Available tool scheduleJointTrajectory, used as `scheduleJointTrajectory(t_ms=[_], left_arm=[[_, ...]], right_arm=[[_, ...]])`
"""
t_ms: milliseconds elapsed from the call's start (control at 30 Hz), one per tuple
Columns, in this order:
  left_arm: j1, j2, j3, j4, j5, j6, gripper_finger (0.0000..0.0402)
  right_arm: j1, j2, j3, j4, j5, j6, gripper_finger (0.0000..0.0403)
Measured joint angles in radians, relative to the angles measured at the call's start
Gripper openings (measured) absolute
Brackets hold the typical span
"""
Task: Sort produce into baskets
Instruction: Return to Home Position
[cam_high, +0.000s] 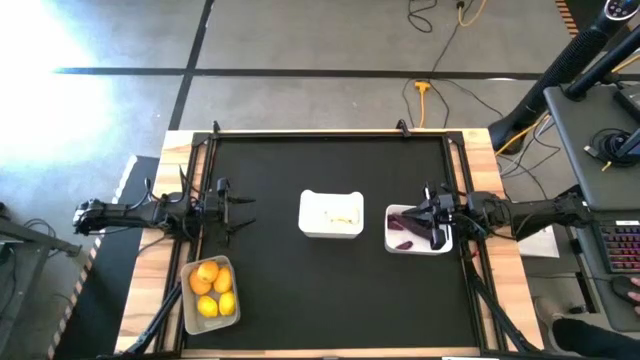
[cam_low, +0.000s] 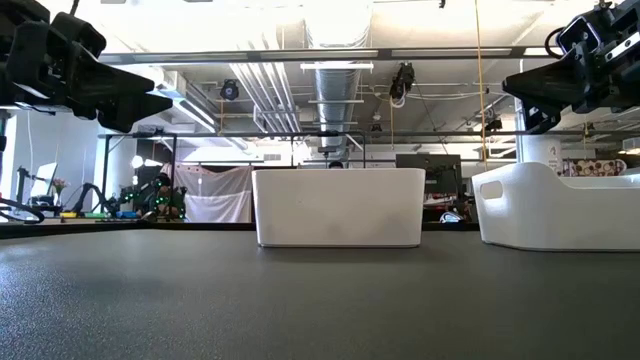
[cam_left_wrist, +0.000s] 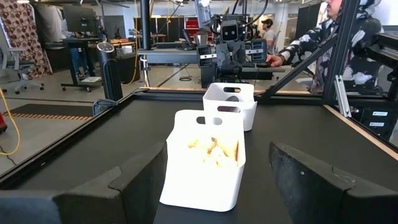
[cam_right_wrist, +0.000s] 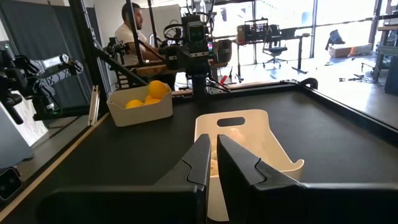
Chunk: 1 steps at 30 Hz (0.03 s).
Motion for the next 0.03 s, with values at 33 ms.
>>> scheduleJointTrajectory(t_ms=[33], left_arm=[[0.000,0.000,0.000,0.000,0.000,0.000,0.0262]], right_arm=[[0.000,0.000,0.000,0.000,0.000,0.000,0.0022]])
